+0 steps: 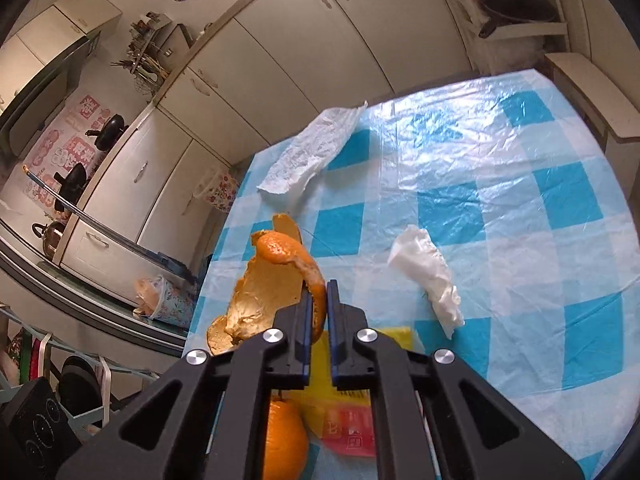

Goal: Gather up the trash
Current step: 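Grasp an orange peel with the right tool, then lift the orange peel with the right tool while the left tool grasps a large peel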

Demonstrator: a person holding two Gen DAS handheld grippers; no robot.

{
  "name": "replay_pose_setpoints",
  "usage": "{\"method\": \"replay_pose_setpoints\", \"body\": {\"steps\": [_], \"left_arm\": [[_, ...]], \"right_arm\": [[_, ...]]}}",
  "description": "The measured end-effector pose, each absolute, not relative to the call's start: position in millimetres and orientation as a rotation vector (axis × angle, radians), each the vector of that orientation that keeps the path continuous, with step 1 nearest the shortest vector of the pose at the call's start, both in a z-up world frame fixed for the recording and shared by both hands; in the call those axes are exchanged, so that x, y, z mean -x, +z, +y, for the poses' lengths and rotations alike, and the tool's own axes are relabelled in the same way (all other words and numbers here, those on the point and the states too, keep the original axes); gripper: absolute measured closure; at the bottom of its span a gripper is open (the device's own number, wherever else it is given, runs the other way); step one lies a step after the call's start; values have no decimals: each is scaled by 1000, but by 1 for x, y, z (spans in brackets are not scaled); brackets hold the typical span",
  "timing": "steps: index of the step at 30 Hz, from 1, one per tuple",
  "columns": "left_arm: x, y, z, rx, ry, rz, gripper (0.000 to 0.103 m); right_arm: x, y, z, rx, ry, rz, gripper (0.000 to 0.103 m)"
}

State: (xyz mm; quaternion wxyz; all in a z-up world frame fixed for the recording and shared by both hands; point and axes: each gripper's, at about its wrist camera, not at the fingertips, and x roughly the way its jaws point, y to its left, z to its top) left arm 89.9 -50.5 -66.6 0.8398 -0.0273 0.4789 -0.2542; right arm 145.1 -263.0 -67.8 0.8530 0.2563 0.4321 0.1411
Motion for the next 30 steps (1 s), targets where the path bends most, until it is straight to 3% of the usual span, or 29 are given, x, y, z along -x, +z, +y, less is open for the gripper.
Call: {"method": "replay_pose_setpoints", "body": {"steps": [7, 10, 11, 12, 16, 27, 28, 30], "left_arm": [[-95, -89, -61, -6, -524, 1122, 98], [-95, -93, -64, 1, -554, 1149, 78], [-95, -92, -65, 6, -564, 1143, 63], [-94, -90, -66, 14, -584, 1137, 54], [-90, -94, -84, -41, -626, 1135, 41], [-92, -127, -104, -84, -547, 1219, 42], [-91, -127, -105, -86, -547, 1214, 45], [-90, -127, -106, -85, -545, 1205, 69]], "right_arm": [[-128, -49, -292, -552, 273, 834, 95], [-124, -51, -305, -569, 268, 830, 95], [-122, -53, -310, -585, 270, 828, 95], [-120, -54, -315, -604, 270, 824, 95], [-111, -49, -329, -654, 286, 775, 95], [-99, -22, -332, -632, 353, 654, 95], [-99, -21, -333, -630, 355, 649, 95], [-98, -20, -335, -626, 353, 648, 95]]}}
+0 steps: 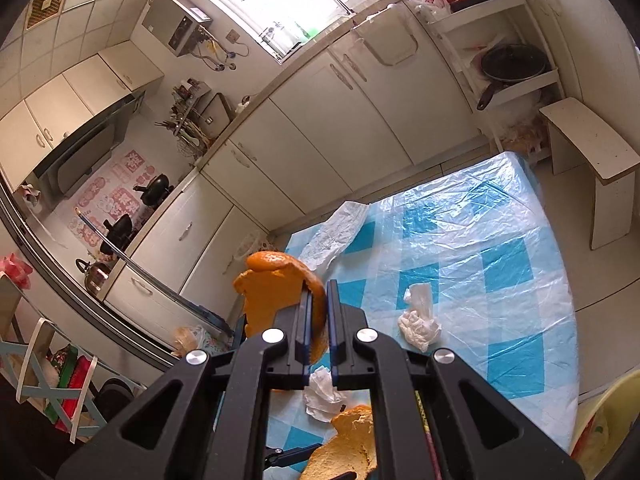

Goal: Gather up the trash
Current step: 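Lift the orange peel with the right tool while the left tool grasps a large peel, then drop the peel into the yellow bin with the right tool while the left tool carries its peel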

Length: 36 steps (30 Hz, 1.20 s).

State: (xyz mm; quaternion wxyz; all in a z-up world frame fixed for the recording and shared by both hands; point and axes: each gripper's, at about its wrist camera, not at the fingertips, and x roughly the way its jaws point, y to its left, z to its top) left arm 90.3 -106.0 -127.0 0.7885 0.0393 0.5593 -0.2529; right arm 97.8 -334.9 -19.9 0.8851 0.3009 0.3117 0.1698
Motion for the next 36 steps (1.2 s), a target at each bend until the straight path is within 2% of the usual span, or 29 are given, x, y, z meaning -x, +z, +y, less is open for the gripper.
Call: {"method": "replay_pose_setpoints", "body": {"steps": [2, 3, 5, 25, 36], "left_arm": [[-91, -127, -106, -71, -559, 1214, 89], [-90, -126, -106, -68, -567, 1210, 94], [-88, -122, -107, -81, -570, 1184, 97], [-83, -76, -98, -43, -560, 1001, 98], [-65, -61, -131, -81, -629, 932, 98]], "right_arm": [[-97, -21, -338, -622, 344, 655, 95], [-96, -22, -340, -620, 338, 658, 95], [-93, -23, -346, -617, 324, 662, 95], [-42, -37, -424, -541, 137, 711, 95], [-1, -91, -494, -400, -175, 937, 95]]}}
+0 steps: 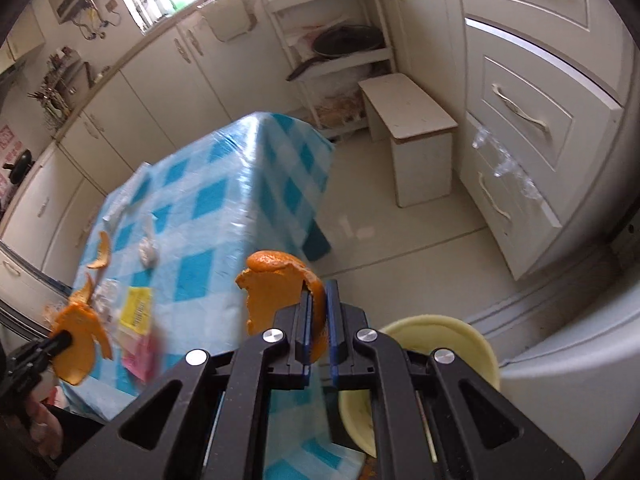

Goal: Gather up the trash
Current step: 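Drop the peel into the yellow bin with the right tool while the left tool carries its peel, then open the left tool over the yellow bin to drop the large peel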

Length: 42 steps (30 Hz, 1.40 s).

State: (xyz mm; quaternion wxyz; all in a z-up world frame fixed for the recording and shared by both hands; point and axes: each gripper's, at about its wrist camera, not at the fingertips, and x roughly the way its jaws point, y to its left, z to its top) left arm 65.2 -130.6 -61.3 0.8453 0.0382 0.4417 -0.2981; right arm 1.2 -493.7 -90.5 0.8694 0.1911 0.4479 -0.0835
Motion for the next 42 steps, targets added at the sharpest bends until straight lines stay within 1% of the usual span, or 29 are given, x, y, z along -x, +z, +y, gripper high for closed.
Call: {"method": "replay_pose_setpoints", "body": {"steps": [5, 8, 10, 12, 14, 16, 17, 20, 24, 28, 32, 34, 35, 36, 37, 39, 41, 42], "left_arm": [[-61, -60, -144, -87, -647, 925, 98], [-58, -60, -153, -95, -659, 921, 98], [-56, -59, -159, -103, -667, 918, 98], [-53, -60, -166, -110, -680, 917, 98], [-50, -60, -173, -115, -693, 916, 98], [-47, -60, -179, -115, -710, 917, 98], [-46, -60, -184, -114, -719, 919, 98], [-40, -60, -200, -99, -753, 936, 98], [-19, -65, -243, -110, -816, 960, 98], [2, -86, -300, -126, -869, 1012, 98], [16, -116, -358, -154, -874, 1084, 97], [19, -131, -383, -189, -865, 1130, 91], [20, -136, -390, -200, -864, 1144, 85], [23, -137, -394, -213, -853, 1146, 75], [25, -135, -396, -220, -846, 1132, 69], [26, -123, -389, -221, -834, 1080, 48], [22, -109, -377, -221, -814, 1041, 42], [18, -103, -367, -215, -805, 1031, 41]], "right_arm": [[8, -129, -518, -342, -270, 1082, 95], [10, -148, -522, -313, -284, 1173, 89], [14, -152, -523, -298, -287, 1194, 74], [17, -147, -524, -297, -294, 1182, 69], [21, -139, -526, -322, -301, 1149, 66], [27, -125, -530, -362, -302, 1087, 59], [30, -115, -531, -386, -295, 1046, 58], [40, -80, -531, -440, -269, 904, 50], [56, -36, -532, -481, -246, 715, 43], [66, -12, -541, -515, -256, 613, 40], [70, -5, -555, -576, -271, 576, 40], [70, -2, -557, -598, -268, 573, 40], [69, -2, -558, -607, -265, 572, 40], [67, -1, -558, -611, -260, 573, 40], [65, 0, -557, -612, -251, 575, 40], [63, 6, -553, -608, -232, 567, 39], [60, 10, -547, -603, -213, 561, 38], [57, 12, -544, -599, -202, 559, 37]]}}
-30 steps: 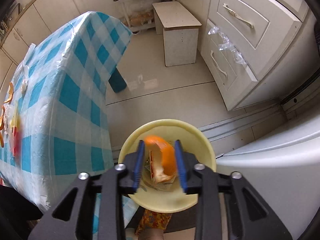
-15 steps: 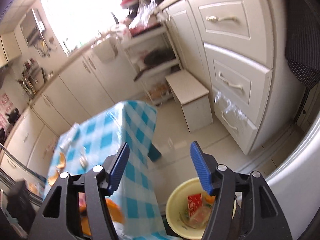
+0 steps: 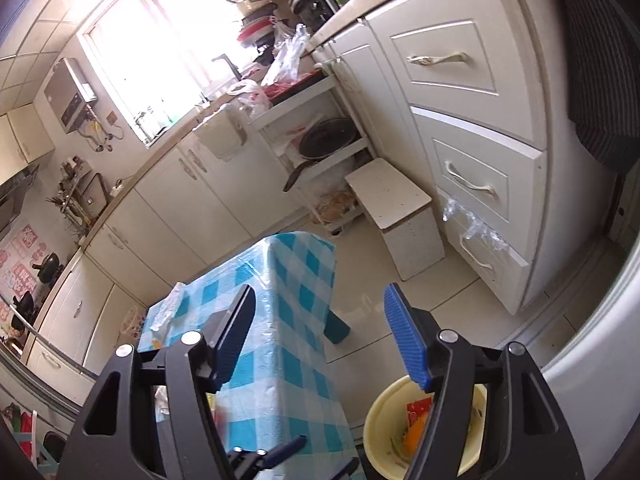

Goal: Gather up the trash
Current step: 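Open the left tool over the yellow bin to drop the large peel, then grasp the crumpled white tissue with the right tool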

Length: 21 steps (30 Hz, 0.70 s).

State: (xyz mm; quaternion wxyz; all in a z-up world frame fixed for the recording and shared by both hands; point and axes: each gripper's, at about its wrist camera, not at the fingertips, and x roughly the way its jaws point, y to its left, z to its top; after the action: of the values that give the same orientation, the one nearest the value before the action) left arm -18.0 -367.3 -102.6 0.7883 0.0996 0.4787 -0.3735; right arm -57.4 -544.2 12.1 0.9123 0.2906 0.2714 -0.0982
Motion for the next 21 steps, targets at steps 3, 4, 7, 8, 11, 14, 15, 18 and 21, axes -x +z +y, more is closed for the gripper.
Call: {"method": "replay_pose_setpoints", "body": {"steps": [3, 4, 7, 8, 11, 14, 15, 18, 21], "left_arm": [[4, -83, -331, -197, -754, 996, 34], [-2, -78, -320, -194, -730, 983, 32], [-23, -60, -271, -180, -640, 939, 24], [-31, -56, -255, -180, -607, 927, 23], [-56, -46, -210, -170, -508, 899, 17], [-83, -43, -163, -137, -393, 892, 16], [-91, -44, -144, -108, -353, 894, 16], [-113, -53, -92, -6, -201, 935, 15], [-131, -64, -44, 113, -75, 1014, 15]], "right_arm": [[49, 16, -531, -587, -174, 560, 36], [46, 16, -526, -581, -164, 565, 36], [35, 14, -508, -552, -138, 590, 35], [31, 14, -502, -540, -129, 600, 35], [19, 9, -482, -502, -108, 634, 33], [6, 2, -465, -471, -89, 675, 33], [4, 0, -459, -461, -84, 687, 32], [-10, -10, -439, -422, -67, 730, 31], [-23, -17, -421, -392, -48, 769, 30]]}}
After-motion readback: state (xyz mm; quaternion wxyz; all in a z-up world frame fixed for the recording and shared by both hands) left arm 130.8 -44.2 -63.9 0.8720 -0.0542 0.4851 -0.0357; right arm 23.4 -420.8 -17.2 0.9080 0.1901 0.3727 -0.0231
